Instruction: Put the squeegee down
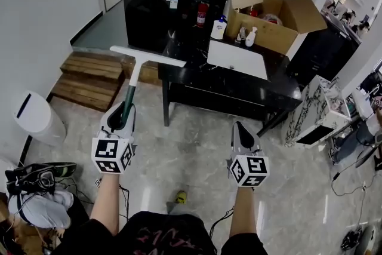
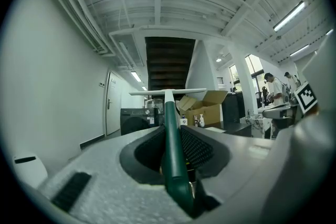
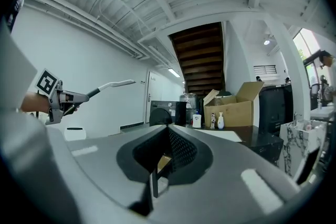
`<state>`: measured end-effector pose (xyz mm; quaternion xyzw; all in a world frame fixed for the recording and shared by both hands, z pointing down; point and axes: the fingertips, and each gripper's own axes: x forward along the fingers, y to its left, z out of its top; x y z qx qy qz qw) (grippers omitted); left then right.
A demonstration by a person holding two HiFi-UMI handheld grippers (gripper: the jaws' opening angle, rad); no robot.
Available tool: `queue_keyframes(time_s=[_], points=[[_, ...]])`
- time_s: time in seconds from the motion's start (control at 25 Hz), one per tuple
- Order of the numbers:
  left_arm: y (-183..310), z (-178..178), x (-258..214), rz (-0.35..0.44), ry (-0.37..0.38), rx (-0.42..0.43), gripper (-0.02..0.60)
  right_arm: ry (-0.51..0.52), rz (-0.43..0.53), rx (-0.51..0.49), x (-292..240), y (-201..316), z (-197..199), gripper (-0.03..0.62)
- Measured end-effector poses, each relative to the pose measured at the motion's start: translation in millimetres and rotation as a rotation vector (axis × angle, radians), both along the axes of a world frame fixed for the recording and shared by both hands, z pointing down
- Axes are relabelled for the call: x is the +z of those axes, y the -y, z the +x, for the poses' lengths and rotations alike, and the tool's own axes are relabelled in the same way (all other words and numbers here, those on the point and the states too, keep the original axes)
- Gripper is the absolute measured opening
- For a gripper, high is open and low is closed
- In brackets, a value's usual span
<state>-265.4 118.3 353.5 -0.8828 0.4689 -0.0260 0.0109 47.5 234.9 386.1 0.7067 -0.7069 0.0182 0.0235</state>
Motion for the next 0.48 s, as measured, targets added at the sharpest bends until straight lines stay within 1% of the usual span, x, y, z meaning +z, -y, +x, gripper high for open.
queue_keyframes(time_s=[0.12, 0.24, 0.32, 0.48], points=[[27.3, 28.2, 2.3, -0.017, -0.010, -0.010, 0.098, 0.014, 0.004, -0.015, 0.9, 34.9, 28.0, 0.009], [51.5, 52.7, -0.1, -0.009, 0.001, -0.025, 0.098, 0.019, 0.004, -0.044, 0.8, 67.2, 48.8, 0.009], [65.8, 64.7, -0.7, -0.005, 0.013, -0.036, 0.098, 0.026, -0.001, -0.061, 2.5, 83.7, 59.9, 0.009], [91.8, 81.7, -6.1, -0.004, 0.008, -0.054, 0.098, 0.030, 0.001, -0.074, 0.7, 112.3, 80.1, 0.009]])
